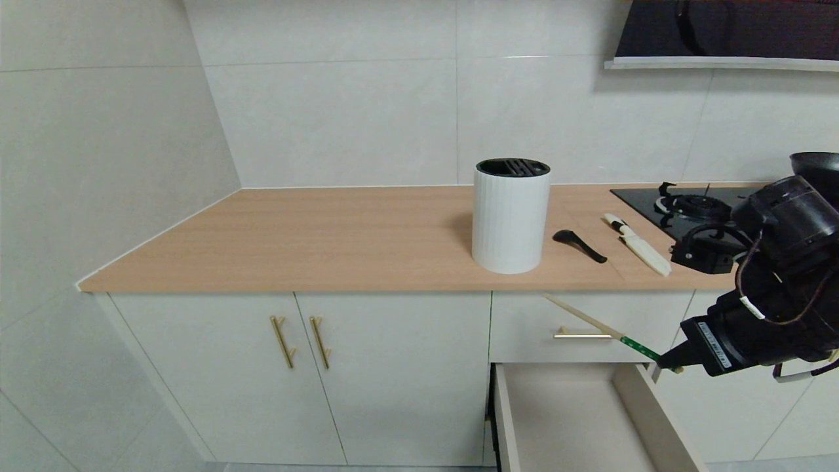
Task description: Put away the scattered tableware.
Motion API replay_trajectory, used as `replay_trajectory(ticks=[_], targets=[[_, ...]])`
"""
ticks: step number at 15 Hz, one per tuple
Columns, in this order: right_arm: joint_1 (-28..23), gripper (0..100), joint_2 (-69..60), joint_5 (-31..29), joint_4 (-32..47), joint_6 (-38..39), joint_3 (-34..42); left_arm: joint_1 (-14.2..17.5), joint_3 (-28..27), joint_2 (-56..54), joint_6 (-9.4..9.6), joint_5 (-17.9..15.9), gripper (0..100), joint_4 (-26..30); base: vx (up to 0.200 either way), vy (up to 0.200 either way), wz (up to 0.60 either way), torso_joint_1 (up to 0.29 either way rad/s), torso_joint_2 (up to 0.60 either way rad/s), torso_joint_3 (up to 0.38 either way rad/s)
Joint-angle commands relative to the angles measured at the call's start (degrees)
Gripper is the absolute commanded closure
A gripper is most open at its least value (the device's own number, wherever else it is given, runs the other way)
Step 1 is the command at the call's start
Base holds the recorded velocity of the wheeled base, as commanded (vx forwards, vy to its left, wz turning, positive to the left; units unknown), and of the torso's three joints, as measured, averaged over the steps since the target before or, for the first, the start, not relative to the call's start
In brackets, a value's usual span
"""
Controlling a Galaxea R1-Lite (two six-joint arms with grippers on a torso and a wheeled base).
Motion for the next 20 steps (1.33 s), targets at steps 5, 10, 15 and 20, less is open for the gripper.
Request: replay_trajectory(ticks=[5, 10, 15, 20], targets=[[0.08, 100, 1.02, 0.00, 0.05, -0.01, 0.00, 0.00, 0.00, 0.00, -0.02, 0.02, 0, 0.00, 0.000, 0.000, 0.00, -0.194, 0.48, 0.276], [0.08, 100, 1.20, 0.00, 0.05, -0.01, 0.00, 0.00, 0.00, 0.00, -0.02, 0.02, 0, 0.00, 0.000, 0.000, 0.00, -0.181, 0.49, 0.297], [0.17, 100, 1.90, -0.09, 0.05, -0.01, 0.09, 0.00, 0.00, 0.00, -0.02, 0.02, 0, 0.00, 0.000, 0.000, 0.00, -0.150, 0.46, 0.303], [0.17, 100, 1.90, -0.09, 0.05, -0.01, 0.09, 0.00, 0.00, 0.00, -0.02, 0.02, 0, 0.00, 0.000, 0.000, 0.00, -0.077, 0.35, 0.266]])
